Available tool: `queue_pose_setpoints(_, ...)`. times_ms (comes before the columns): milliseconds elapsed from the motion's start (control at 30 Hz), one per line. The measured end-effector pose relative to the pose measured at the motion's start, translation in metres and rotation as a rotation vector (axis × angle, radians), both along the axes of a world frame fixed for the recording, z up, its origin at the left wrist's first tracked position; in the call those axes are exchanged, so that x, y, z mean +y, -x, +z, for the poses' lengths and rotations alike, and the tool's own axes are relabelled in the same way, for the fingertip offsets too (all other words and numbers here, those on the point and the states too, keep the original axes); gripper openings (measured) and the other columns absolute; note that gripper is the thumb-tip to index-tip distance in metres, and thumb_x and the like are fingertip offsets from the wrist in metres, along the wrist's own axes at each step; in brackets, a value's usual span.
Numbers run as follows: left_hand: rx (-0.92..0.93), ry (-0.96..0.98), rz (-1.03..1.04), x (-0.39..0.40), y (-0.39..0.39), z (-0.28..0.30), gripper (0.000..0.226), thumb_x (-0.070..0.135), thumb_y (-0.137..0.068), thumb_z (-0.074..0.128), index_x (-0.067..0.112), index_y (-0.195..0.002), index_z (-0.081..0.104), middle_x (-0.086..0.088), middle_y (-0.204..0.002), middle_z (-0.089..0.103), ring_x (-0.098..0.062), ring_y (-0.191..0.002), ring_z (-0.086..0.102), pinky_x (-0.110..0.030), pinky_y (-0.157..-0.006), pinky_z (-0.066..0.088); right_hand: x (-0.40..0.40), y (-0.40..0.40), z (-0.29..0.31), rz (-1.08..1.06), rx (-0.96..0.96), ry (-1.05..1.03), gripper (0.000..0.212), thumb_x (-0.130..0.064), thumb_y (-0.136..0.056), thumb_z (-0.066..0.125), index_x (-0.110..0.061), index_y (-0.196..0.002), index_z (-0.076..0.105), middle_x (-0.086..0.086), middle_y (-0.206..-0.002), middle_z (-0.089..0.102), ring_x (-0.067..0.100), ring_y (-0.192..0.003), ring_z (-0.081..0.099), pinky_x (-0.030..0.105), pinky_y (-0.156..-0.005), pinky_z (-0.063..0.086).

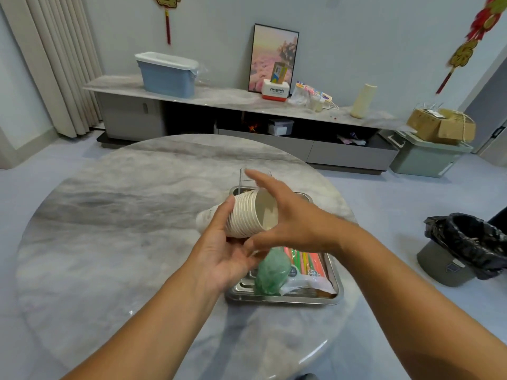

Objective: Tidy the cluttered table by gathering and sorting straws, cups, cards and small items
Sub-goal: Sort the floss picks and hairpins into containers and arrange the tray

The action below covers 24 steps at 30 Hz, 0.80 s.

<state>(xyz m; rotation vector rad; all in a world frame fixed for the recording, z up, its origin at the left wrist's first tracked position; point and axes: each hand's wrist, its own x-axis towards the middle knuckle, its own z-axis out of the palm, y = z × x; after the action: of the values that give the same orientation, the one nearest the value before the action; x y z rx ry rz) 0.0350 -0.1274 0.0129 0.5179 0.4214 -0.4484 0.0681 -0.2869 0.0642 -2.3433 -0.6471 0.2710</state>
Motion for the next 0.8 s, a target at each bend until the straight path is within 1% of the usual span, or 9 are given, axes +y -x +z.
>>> queue_pose_setpoints(33, -0.015, 0.011, -0.046, 0.0, 0.002, 0.002, 0.063, 0.051, -0.077, 0.079, 0.01, -0.124, 0.066, -0.016, -0.109, 0.075, -0.034, -0.096, 0.075, -0.052, -0.096, 0.053, 0.005, 0.002, -0.001, 0.031, -0.052, 0.009, 0.115, -0.036, -0.065, 0.092, -0.061, -0.149, 0.017, -0.015, -0.155, 0.028, 0.006, -0.139, 0.034, 0.016, -0.099, 0.041)
queue_pose_setpoints(100, -0.028, 0.048, -0.111, 0.002, 0.01, 0.003, 0.066, 0.055, -0.076, 0.079, 0.01, -0.123, 0.068, -0.014, -0.113, 0.074, -0.031, -0.101, 0.074, -0.053, -0.1, 0.05, 0.01, 0.006, -0.001, 0.038, -0.131, 0.015, 0.107, -0.031, -0.067, 0.09, -0.06, -0.146, 0.025, -0.012, -0.15, 0.034, 0.007, -0.136, 0.039, 0.025, -0.104, 0.045)
queue_pose_setpoints(167, -0.033, 0.096, -0.176, 0.004, 0.021, 0.003, 0.067, 0.059, -0.077, 0.078, 0.008, -0.119, 0.072, -0.014, -0.116, 0.073, -0.029, -0.103, 0.073, -0.053, -0.098, 0.052, 0.007, 0.007, 0.002, 0.047, -0.148, 0.033, 0.1, -0.035, -0.067, 0.089, -0.058, -0.144, 0.029, -0.013, -0.147, 0.04, 0.007, -0.133, 0.043, 0.033, -0.107, 0.046)
queue_pose_setpoints(267, 0.01, 0.156, -0.23, 0.001, 0.036, -0.005, 0.071, 0.066, -0.079, 0.073, 0.002, -0.109, 0.077, -0.018, -0.117, 0.071, -0.031, -0.106, 0.072, -0.051, -0.094, 0.056, 0.005, 0.009, 0.006, 0.106, -0.087, 0.154, 0.096, -0.039, -0.066, 0.086, -0.057, -0.142, 0.031, -0.015, -0.146, 0.042, 0.007, -0.131, 0.046, 0.03, -0.104, 0.047)
queue_pose_setpoints(333, 0.059, 0.171, -0.234, -0.005, 0.046, -0.012, 0.075, 0.068, -0.078, 0.071, -0.002, -0.102, 0.078, -0.018, -0.109, 0.073, -0.032, -0.101, 0.073, -0.049, -0.092, 0.056, 0.008, 0.012, 0.005, 0.132, -0.051, 0.235, 0.097, -0.04, -0.065, 0.085, -0.057, -0.143, 0.03, -0.015, -0.143, 0.043, 0.008, -0.125, 0.05, 0.03, -0.1, 0.049)
queue_pose_setpoints(467, 0.157, 0.136, -0.256, -0.01, 0.052, -0.021, 0.084, 0.077, -0.076, 0.063, -0.002, -0.101, 0.074, -0.015, -0.098, 0.07, -0.03, -0.088, 0.071, -0.043, -0.08, 0.057, 0.013, 0.011, -0.007, 0.118, -0.121, 0.488, 0.103, -0.049, -0.064, 0.082, -0.059, -0.145, 0.02, -0.008, -0.139, 0.046, 0.02, -0.119, 0.057, 0.04, -0.097, 0.052)
queue_pose_setpoints(567, 0.219, 0.046, -0.285, -0.005, 0.05, -0.031, 0.092, 0.083, -0.083, 0.045, -0.004, -0.098, 0.069, -0.017, -0.087, 0.065, -0.028, -0.073, 0.066, -0.035, -0.064, 0.058, 0.02, 0.01, -0.029, 0.139, -0.237, 0.668, 0.108, -0.057, -0.067, 0.078, -0.051, -0.153, 0.013, 0.001, -0.137, 0.049, 0.026, -0.124, 0.052, 0.044, -0.102, 0.042)
queue_pose_setpoints(700, 0.316, -0.12, -0.254, 0.01, 0.048, -0.042, 0.061, 0.067, -0.098, 0.041, 0.01, -0.079, 0.056, -0.004, -0.063, 0.045, -0.014, -0.042, 0.045, -0.017, -0.036, 0.04, 0.018, 0.005, -0.049, 0.122, -0.235, 0.649, 0.111, -0.074, -0.071, 0.07, -0.045, -0.158, 0.006, 0.003, -0.146, 0.044, 0.028, -0.134, 0.04, 0.047, -0.111, 0.033)
queue_pose_setpoints(800, 0.257, -0.412, -0.2, 0.017, 0.04, -0.056, 0.035, 0.035, -0.105, 0.049, 0.016, -0.076, 0.052, 0.002, -0.057, 0.038, -0.008, -0.04, 0.032, -0.015, -0.033, 0.024, 0.013, 0.001, -0.052, 0.119, -0.226, 0.609, 0.114, -0.079, -0.069, 0.068, -0.043, -0.159, 0.007, 0.001, -0.151, 0.04, 0.026, -0.138, 0.038, 0.045, -0.114, 0.031)
